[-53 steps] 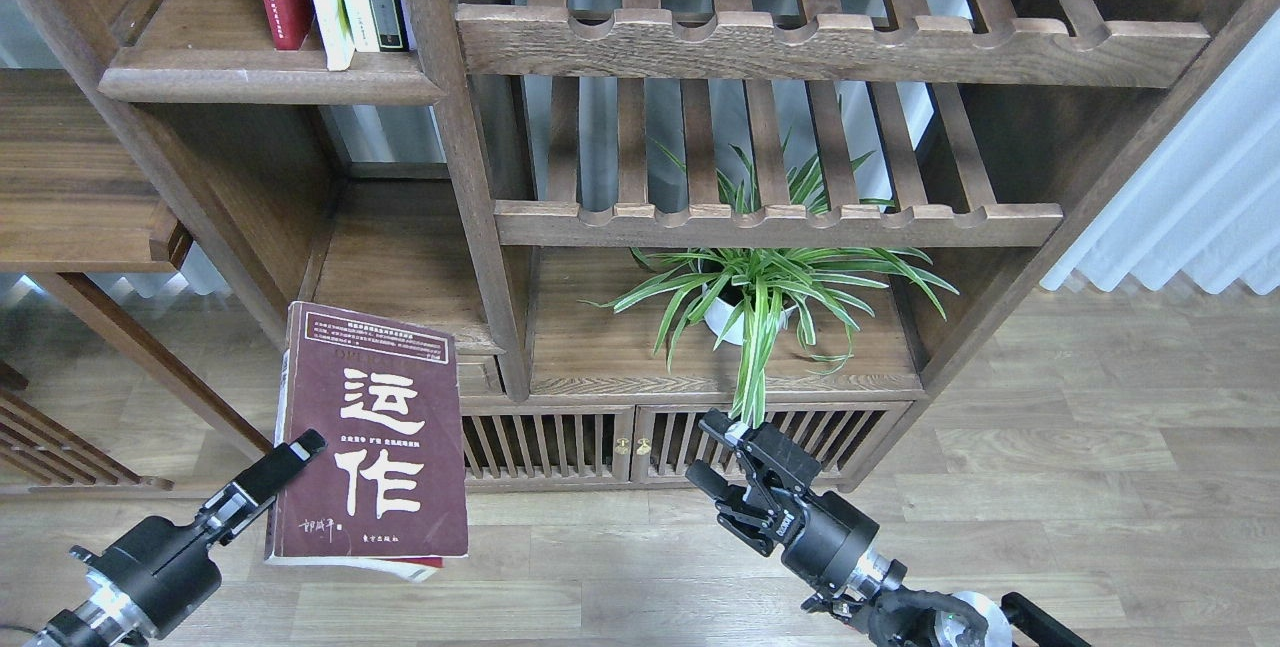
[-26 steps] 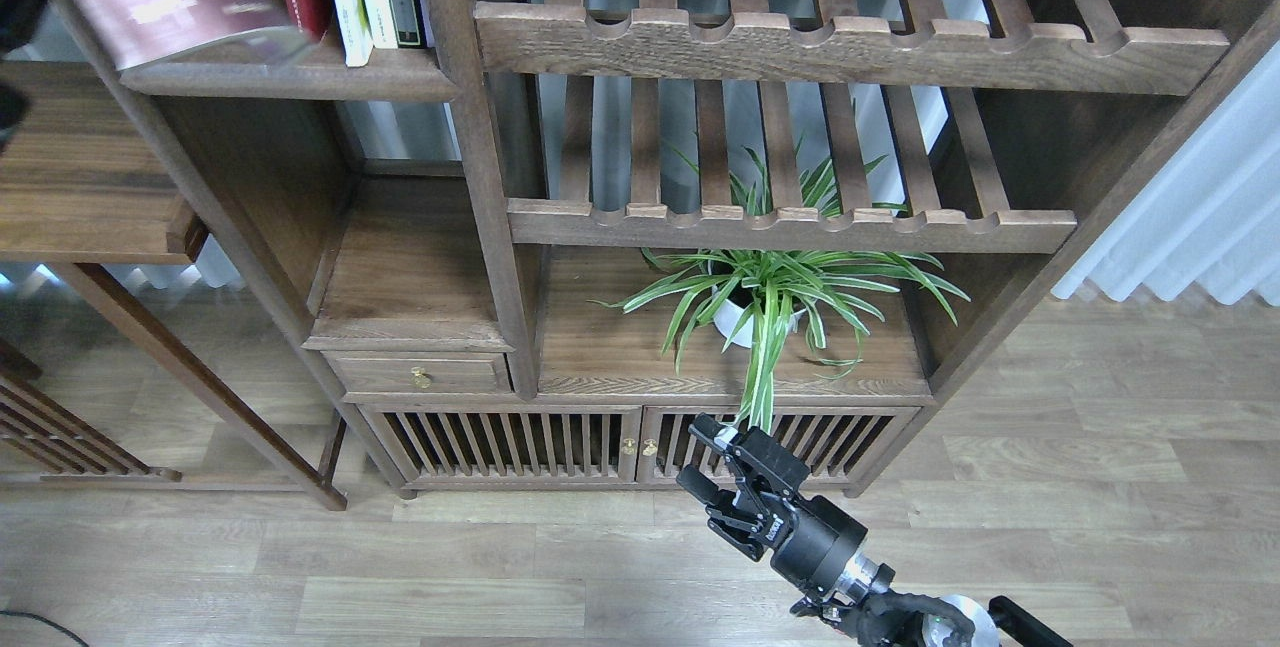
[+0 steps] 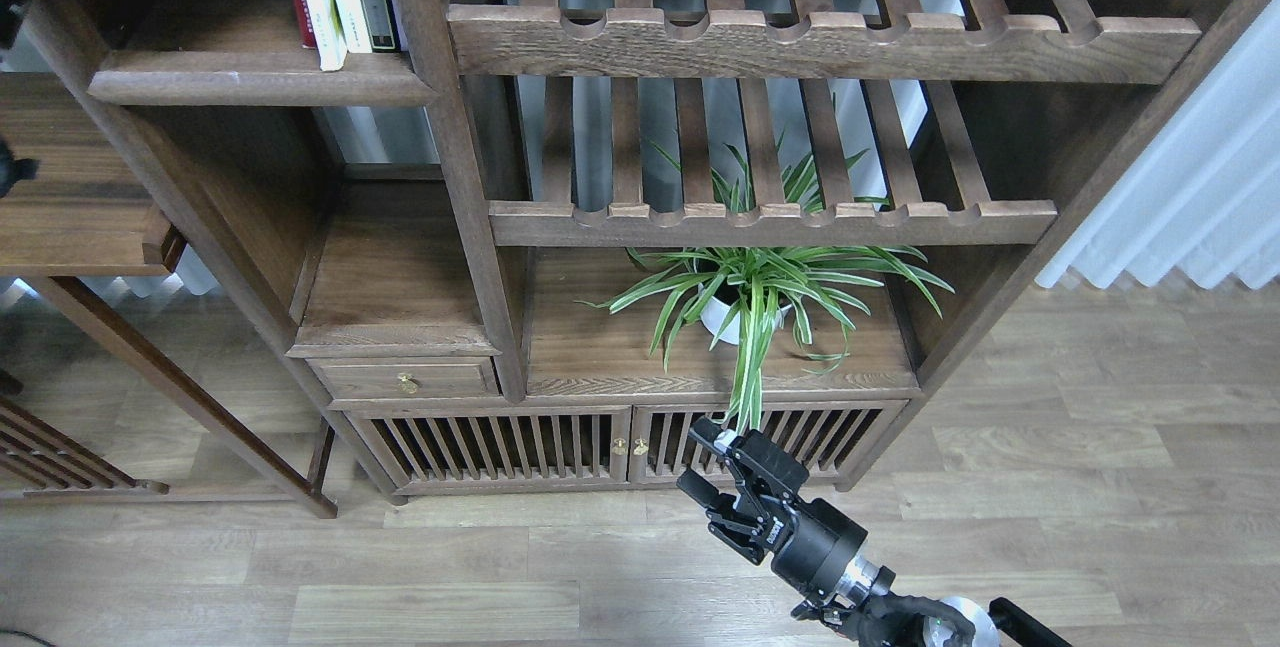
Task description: Organize books on shelf
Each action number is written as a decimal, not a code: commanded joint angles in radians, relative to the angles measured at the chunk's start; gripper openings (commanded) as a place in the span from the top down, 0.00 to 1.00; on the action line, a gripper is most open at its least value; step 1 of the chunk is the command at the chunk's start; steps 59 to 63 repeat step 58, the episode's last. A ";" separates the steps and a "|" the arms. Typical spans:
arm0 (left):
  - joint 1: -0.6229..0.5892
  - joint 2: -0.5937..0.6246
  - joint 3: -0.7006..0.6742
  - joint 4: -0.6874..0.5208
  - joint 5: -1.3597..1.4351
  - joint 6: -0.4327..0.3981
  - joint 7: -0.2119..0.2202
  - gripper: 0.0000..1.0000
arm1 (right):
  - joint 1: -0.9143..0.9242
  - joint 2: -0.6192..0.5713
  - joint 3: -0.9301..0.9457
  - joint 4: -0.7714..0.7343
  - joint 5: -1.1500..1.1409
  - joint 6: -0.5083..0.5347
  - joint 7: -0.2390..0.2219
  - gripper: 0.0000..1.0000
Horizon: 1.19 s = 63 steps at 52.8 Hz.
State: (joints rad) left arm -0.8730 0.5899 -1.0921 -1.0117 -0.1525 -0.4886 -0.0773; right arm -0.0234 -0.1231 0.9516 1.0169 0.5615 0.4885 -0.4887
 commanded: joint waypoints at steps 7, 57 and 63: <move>-0.199 -0.200 0.077 0.266 0.090 0.000 -0.002 0.91 | -0.007 0.000 -0.001 0.003 -0.002 0.000 0.000 0.03; 0.744 -0.305 -0.034 -0.308 0.289 0.000 0.004 0.00 | 0.200 0.069 0.003 0.032 -0.100 0.000 0.145 0.04; 0.744 -0.305 -0.034 -0.306 0.289 0.000 0.004 0.00 | 0.203 0.071 0.003 0.032 -0.106 0.000 0.156 0.04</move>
